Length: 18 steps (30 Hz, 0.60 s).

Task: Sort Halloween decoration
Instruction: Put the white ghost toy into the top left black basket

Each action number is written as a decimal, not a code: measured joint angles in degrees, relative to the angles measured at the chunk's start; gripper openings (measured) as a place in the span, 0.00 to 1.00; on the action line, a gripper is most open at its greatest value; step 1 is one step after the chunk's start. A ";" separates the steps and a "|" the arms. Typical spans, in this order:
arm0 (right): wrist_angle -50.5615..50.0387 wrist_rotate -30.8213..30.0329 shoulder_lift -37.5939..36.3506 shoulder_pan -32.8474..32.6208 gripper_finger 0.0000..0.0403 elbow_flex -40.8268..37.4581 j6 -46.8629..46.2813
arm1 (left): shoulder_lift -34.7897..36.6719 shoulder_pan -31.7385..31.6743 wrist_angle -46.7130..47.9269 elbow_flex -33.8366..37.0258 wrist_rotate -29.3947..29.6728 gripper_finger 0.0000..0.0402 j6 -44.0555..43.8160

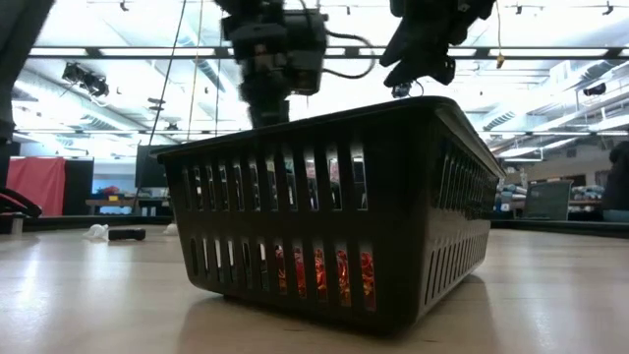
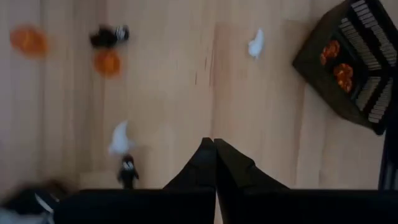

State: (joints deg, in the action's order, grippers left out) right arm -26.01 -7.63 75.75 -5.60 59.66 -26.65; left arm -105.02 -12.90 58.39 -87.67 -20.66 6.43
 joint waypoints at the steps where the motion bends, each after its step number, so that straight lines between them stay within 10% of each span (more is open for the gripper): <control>1: 0.30 -0.89 0.10 -0.54 0.45 0.00 0.81 | 1.97 0.00 -2.00 3.03 0.03 0.01 -1.70; 18: 34.16 2.77 28.33 3.08 0.46 3.32 9.33 | 41.66 5.37 -20.41 42.13 9.18 0.01 -30.65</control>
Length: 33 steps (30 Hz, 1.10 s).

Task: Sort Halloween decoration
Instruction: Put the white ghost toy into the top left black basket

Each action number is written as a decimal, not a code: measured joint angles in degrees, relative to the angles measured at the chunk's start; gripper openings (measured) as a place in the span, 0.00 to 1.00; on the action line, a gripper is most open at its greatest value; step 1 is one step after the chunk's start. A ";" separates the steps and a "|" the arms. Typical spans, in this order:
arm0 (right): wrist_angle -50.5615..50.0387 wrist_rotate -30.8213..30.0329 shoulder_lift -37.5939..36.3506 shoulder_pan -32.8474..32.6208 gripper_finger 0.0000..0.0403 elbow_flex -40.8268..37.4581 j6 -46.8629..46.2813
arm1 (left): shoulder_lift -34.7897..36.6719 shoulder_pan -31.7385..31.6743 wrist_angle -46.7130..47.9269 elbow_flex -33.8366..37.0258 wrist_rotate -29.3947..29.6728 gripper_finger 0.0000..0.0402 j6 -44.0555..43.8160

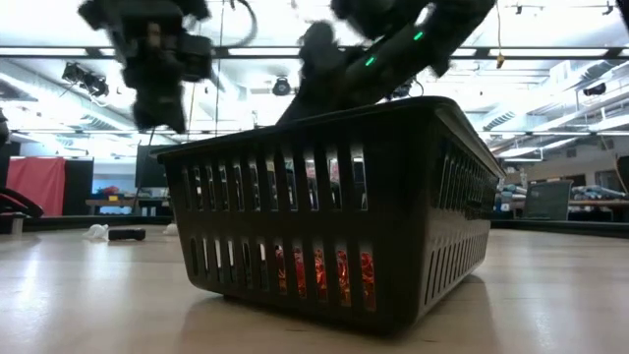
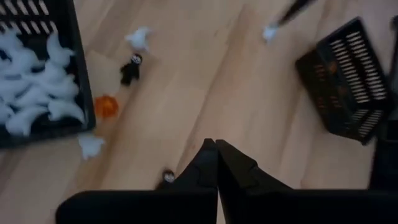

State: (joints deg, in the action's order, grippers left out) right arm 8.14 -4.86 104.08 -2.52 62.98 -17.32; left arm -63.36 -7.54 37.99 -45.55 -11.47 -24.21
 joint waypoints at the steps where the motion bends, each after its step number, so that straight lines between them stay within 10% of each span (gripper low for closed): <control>1: 0.02 0.08 1.90 0.51 0.46 1.14 0.00 | 2.42 0.60 -0.05 1.24 0.47 0.01 -1.50; 17: -0.06 -7.56 16.83 5.09 0.67 9.62 5.93 | 19.23 7.76 0.62 6.89 9.55 0.01 -10.66; 33: 1.40 -3.42 20.39 6.27 0.46 9.70 8.00 | 19.18 7.74 0.33 6.89 10.98 0.01 -10.75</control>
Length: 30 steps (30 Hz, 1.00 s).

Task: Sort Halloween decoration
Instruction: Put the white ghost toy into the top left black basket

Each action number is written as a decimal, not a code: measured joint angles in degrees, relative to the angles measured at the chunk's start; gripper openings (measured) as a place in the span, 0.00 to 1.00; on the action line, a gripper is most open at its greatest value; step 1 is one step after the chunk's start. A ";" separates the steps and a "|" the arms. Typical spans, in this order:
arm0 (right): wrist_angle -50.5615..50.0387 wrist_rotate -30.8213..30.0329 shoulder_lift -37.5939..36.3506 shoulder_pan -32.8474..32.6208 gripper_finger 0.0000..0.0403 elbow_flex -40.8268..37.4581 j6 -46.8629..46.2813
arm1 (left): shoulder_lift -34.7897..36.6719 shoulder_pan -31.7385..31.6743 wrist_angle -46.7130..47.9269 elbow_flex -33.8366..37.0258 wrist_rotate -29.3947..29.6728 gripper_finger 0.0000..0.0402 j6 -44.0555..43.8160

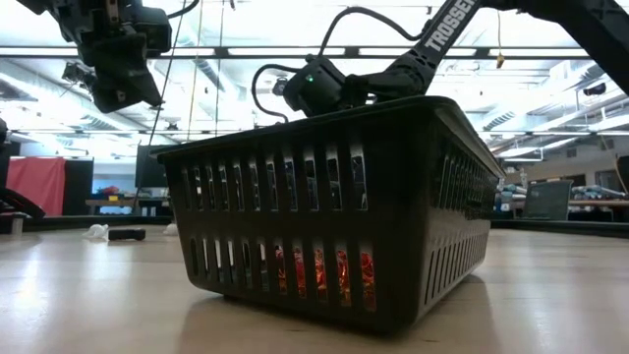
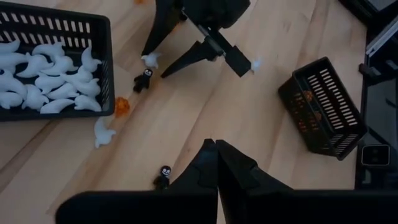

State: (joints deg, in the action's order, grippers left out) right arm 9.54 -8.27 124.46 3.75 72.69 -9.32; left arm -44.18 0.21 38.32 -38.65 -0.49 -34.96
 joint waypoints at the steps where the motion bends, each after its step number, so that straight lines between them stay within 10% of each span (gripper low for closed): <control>1: -0.02 0.29 0.00 0.00 0.44 0.00 0.05 | 0.00 0.00 -0.01 0.00 0.02 0.01 0.00; 30: -1.45 -0.20 0.00 -2.22 0.17 1.40 -0.13 | -0.05 -0.02 0.17 0.00 1.37 0.01 -0.44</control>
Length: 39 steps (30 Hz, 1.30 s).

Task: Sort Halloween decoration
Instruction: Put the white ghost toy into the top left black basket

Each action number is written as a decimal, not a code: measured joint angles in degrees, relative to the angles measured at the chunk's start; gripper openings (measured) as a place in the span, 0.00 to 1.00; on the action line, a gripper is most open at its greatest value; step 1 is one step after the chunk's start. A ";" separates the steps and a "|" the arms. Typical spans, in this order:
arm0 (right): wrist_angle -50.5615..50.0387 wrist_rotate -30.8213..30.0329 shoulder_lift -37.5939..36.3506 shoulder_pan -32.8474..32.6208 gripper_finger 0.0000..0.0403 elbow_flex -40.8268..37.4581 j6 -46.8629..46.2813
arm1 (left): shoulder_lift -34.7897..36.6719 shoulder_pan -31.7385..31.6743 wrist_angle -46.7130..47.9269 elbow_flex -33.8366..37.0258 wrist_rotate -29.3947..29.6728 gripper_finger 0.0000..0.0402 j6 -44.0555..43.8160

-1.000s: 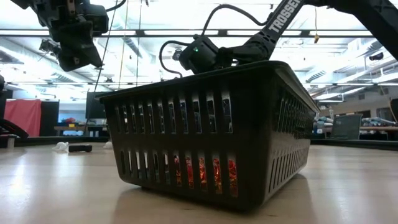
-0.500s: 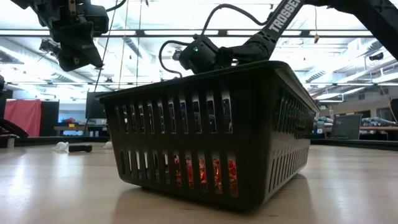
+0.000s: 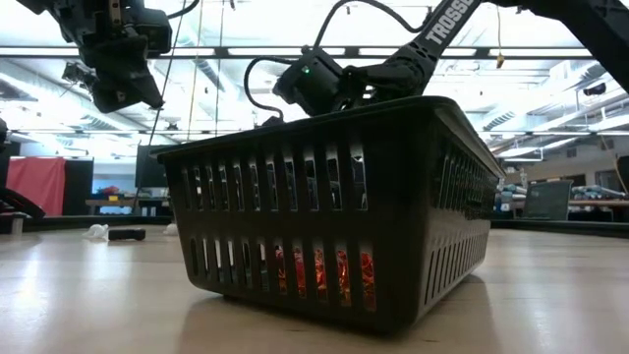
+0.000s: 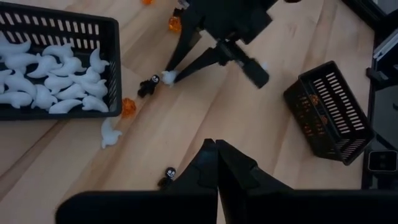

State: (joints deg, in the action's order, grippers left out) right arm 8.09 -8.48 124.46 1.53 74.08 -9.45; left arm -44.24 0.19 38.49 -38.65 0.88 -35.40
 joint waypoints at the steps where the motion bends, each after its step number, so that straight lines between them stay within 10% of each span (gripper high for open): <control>1: -0.22 0.49 -0.16 -0.15 0.17 0.00 0.00 | 0.01 0.00 0.28 0.00 0.01 0.01 0.00; 25: -8.12 -3.74 -0.33 6.60 0.17 18.25 4.75 | 0.27 0.04 10.88 -0.02 6.41 0.01 -4.00; 39: -25.71 1.65 14.54 9.17 0.17 43.40 4.68 | 0.71 0.13 8.19 -0.07 7.59 0.01 -5.01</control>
State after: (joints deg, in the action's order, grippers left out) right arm -17.62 -6.83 139.00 10.70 117.48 -4.78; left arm -43.53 0.32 46.67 -38.72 8.47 -40.41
